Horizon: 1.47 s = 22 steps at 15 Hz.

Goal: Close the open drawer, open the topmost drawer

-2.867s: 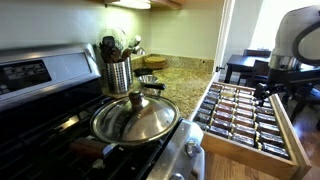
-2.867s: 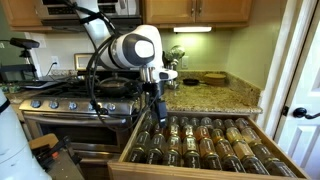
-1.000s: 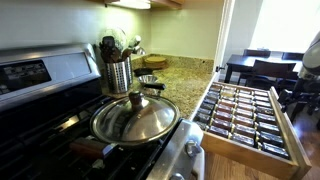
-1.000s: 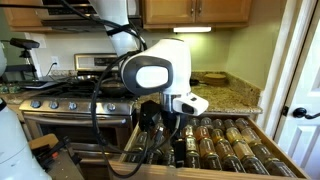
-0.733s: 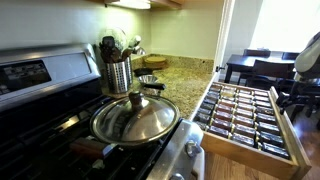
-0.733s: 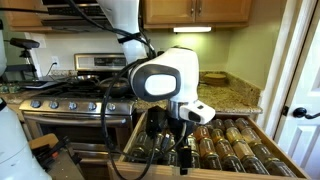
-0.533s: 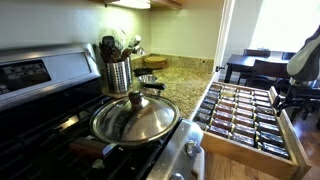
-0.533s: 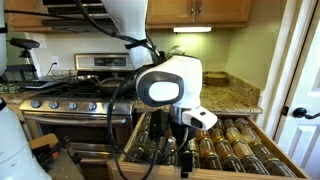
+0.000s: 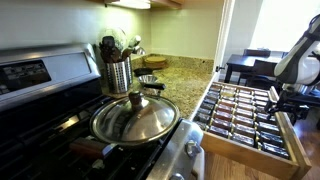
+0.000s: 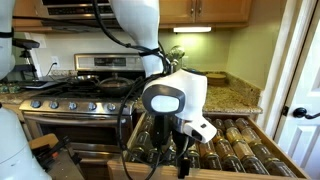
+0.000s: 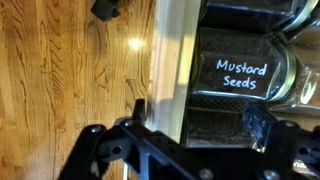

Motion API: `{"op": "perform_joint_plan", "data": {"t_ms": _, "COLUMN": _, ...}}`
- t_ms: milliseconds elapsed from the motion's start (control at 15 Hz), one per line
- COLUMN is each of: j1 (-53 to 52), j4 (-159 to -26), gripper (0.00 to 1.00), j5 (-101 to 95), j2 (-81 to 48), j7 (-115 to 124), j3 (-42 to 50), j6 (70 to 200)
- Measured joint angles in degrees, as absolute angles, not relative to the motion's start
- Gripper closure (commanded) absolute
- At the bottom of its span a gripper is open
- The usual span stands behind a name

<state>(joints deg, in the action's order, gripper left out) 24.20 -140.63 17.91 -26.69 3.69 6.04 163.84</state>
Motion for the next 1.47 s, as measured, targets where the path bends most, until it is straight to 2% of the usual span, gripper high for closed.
{"op": "perform_joint_plan", "data": {"t_ms": 933, "j1": 26.2, "j4": -139.5, "gripper": 0.00, "j5": 19.5, "j2": -28.1, "j7": 0.8, "j3": 3.2, "j6": 164.4}}
{"op": "perform_joint_plan", "data": {"t_ms": 1467, "j1": 21.0, "j4": -136.2, "gripper": 0.00, "j5": 19.4, "j2": -28.1, "j7": 2.7, "j3": 1.4, "j6": 164.1}}
